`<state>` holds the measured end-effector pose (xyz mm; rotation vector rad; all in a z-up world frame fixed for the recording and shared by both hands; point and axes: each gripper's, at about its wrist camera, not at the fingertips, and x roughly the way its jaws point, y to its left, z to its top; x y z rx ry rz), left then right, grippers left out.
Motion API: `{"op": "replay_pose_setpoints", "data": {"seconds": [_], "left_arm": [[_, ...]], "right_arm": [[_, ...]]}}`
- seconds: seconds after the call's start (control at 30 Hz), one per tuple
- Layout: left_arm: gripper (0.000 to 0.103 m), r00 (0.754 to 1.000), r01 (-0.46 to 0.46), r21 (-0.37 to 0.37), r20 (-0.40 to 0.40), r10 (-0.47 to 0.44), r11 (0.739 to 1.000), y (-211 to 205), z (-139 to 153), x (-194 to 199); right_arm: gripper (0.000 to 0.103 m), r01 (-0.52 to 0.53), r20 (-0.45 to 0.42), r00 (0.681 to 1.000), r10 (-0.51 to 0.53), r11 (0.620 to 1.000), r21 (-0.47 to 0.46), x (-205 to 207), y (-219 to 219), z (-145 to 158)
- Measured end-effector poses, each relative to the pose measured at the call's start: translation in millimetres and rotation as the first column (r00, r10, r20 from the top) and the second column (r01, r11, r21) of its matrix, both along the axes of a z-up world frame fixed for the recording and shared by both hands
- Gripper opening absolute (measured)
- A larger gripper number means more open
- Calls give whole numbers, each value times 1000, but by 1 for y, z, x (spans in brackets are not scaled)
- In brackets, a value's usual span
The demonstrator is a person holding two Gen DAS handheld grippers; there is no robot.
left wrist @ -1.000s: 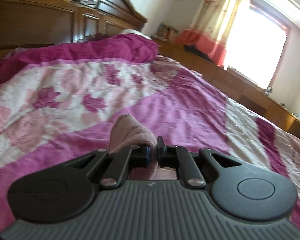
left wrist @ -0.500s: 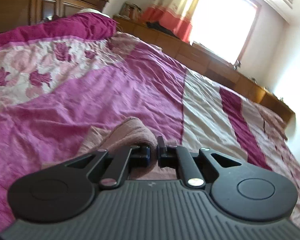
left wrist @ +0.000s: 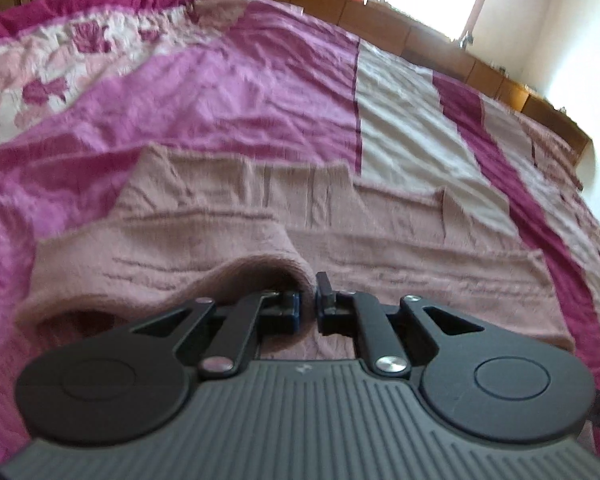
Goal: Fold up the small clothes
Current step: 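Lay the sleeve on the cardigan body and open the left gripper, then move the right gripper to the folded sleeve cuff and close on it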
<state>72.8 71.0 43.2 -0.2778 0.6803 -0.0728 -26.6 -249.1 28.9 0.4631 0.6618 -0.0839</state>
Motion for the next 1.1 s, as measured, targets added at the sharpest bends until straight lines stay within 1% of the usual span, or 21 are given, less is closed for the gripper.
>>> {"op": "replay_pose_setpoints", "data": {"seconds": [0.13,0.17,0.23,0.3,0.43,0.5,0.6,0.73,0.8,0.97,1.03,1.1], "left_arm": [[11,999,18,6,-42,-17,1000,-1,-6,0],[15,998,26,7,-55,-26,1000,-1,-7,0],[32,996,33,11,-77,-32,999,-1,-8,-1],[40,996,41,20,-82,-39,999,-1,-7,-5],[51,994,60,65,-90,-54,996,-1,-2,-17],[51,995,59,87,-90,-51,994,1,1,-24],[51,995,42,98,-91,-33,994,10,7,-36],[51,995,17,104,-104,-6,994,23,14,-46],[51,994,-2,123,-112,16,992,31,18,-50],[51,990,-56,199,-116,80,978,49,26,-57],[51,989,-74,217,-111,100,973,58,26,-58],[51,986,-89,219,-115,117,972,66,25,-58]], "right_arm": [[99,-3,0,1000,3,1000,-3,0,1,0],[99,-4,-1,1000,4,1000,-5,0,1,-1],[99,-5,-1,1000,5,1000,-5,0,1,-1],[99,-4,-2,1000,4,1000,-2,-1,1,-1],[99,2,-7,1000,-2,1000,19,1,0,2],[99,-9,-7,1000,9,999,32,2,2,5],[99,-46,3,999,46,998,41,5,12,13],[99,-113,19,994,112,993,40,13,31,25],[99,-148,27,989,147,988,52,18,41,30],[99,-232,26,973,231,968,95,35,72,38],[99,-263,23,965,262,958,111,43,86,40],[99,-295,16,955,296,947,130,51,101,40]]}}
